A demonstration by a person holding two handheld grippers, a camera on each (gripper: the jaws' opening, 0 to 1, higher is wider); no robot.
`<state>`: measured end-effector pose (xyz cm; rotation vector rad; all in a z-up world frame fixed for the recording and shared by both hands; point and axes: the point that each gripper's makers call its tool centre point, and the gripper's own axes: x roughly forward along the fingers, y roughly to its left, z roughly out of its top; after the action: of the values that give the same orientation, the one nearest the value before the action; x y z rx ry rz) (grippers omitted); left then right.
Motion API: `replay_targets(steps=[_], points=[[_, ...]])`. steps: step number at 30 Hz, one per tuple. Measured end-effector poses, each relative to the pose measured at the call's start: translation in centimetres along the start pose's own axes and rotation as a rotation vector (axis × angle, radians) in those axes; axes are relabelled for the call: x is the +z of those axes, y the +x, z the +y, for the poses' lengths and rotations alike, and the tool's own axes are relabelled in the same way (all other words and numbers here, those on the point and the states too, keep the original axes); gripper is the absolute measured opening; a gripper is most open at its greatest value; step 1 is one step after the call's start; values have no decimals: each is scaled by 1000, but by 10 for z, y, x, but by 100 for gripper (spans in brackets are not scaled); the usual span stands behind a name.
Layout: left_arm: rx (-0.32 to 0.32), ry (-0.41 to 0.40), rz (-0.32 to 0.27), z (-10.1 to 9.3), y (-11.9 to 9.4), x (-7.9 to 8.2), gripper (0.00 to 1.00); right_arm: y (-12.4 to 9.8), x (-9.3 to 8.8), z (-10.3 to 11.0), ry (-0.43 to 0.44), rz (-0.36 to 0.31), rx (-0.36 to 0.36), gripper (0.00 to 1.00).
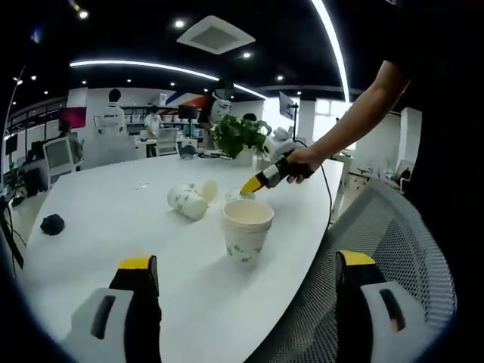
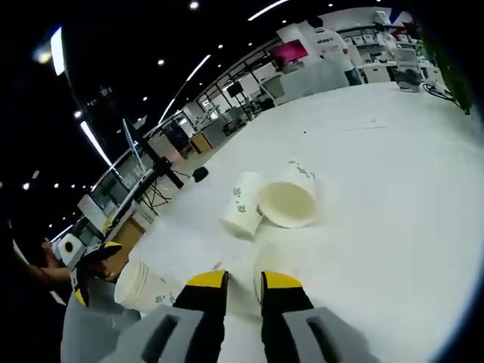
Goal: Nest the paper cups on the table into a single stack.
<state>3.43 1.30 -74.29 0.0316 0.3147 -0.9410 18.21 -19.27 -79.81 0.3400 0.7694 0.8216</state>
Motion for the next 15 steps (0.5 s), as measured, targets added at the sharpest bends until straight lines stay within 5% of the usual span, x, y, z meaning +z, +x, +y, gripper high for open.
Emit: replay_targets(steps=[5,15], points=[[1,3,2,0,0,0,96,-3,6,7,49,-21,30,3],[-5,2,1,-1,0,0,96,-6,16,22,69,-55,65,0]])
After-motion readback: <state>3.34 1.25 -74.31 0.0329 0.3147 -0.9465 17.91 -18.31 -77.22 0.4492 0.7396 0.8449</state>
